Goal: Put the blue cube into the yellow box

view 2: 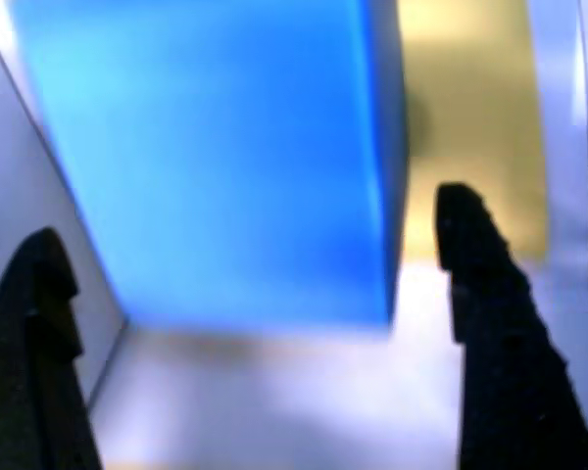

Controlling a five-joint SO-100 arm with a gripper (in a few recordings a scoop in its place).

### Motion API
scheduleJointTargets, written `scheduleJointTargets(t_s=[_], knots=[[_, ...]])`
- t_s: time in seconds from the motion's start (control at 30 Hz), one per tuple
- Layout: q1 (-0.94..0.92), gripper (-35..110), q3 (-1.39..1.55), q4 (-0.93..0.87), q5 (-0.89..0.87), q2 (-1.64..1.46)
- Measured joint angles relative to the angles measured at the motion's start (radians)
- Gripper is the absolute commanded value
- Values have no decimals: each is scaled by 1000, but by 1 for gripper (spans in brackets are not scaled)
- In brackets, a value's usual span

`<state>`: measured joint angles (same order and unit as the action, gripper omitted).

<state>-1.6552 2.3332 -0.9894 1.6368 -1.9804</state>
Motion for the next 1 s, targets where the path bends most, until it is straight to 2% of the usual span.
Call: scheduleJointTargets(t_s=[0.3,0.6,0.73,1.0], knots=[[0,40,-393,-364,21,-8],[37,36,-512,-535,83,-222],[166,32,-512,-591,81,-336],[615,23,-512,-664,37,-445]])
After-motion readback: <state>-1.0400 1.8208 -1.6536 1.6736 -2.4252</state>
